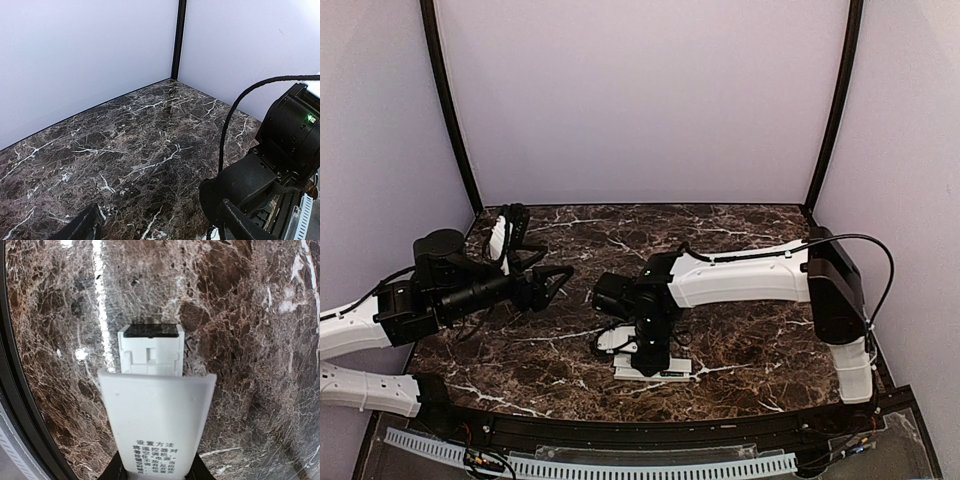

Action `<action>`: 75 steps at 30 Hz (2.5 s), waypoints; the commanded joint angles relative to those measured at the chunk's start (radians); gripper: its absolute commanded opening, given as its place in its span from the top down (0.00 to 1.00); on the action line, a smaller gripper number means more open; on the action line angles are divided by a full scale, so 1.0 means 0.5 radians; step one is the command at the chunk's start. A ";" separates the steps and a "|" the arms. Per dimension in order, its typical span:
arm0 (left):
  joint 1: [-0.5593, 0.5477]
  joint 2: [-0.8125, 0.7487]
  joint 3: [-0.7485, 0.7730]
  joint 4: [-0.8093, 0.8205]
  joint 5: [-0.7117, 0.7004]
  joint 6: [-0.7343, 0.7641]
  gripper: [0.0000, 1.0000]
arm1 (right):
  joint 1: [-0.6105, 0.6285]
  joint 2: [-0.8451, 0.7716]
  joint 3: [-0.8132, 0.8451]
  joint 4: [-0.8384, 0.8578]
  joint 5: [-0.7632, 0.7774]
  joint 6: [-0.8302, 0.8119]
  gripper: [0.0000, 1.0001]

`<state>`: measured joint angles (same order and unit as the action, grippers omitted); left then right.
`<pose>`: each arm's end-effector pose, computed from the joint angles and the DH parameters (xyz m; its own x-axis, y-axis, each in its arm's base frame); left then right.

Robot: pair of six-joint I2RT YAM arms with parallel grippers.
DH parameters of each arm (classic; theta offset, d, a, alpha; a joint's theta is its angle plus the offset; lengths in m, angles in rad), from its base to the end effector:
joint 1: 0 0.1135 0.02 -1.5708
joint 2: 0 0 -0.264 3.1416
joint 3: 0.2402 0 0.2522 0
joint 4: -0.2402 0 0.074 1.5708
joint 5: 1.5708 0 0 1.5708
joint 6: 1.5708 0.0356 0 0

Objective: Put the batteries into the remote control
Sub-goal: Place the battery cover on the remote control without the battery cover, then load the battery cover onto the remote control without the battery cover.

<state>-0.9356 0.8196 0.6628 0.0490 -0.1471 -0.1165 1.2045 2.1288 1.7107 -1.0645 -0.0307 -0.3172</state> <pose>0.1227 -0.1577 0.3157 -0.1459 0.0042 -0.9893 0.6976 0.7095 -0.0999 0.1486 0.3903 0.1837 -0.0476 -0.9945 -0.0932 -0.9989 0.0477 0.0016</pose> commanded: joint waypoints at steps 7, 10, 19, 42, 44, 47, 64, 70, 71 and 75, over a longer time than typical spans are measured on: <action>0.021 -0.012 -0.034 -0.044 0.000 0.028 0.21 | 0.024 0.067 0.042 -0.032 -0.047 -0.022 0.71; 0.018 -0.020 -0.038 -0.047 0.001 0.027 0.21 | 0.027 0.075 0.052 -0.037 -0.030 -0.024 0.69; 0.020 -0.018 -0.037 -0.043 0.012 0.029 0.20 | 0.025 0.083 0.054 -0.017 -0.002 -0.024 0.66; 0.020 -0.032 -0.038 -0.047 0.090 0.084 0.18 | 0.024 -0.002 0.024 0.102 -0.041 -0.072 0.34; 0.019 -0.027 -0.034 -0.051 0.162 0.122 0.16 | 0.022 -0.051 0.000 0.137 -0.046 -0.089 0.24; 0.019 -0.011 0.002 -0.083 0.329 0.193 0.13 | 0.016 -0.132 -0.034 0.181 -0.041 -0.115 0.12; -0.145 0.913 0.607 -0.716 1.023 1.118 0.07 | -0.658 -1.669 -1.281 1.526 0.126 0.988 0.01; -0.292 1.383 0.796 -0.699 1.028 1.247 0.08 | -0.804 -1.954 -1.606 1.466 0.030 1.584 0.16; -0.328 1.438 0.815 -0.699 1.022 1.280 0.08 | -0.804 -1.948 -1.621 1.390 0.038 1.675 0.21; -0.387 1.679 0.855 -0.571 0.931 1.301 0.07 | -0.802 -1.878 -1.698 1.201 -0.002 1.940 0.32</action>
<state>-1.1069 1.5967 1.0649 -0.2562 0.3431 0.4839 0.8085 1.1656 0.9035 -0.4049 -0.0071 0.4438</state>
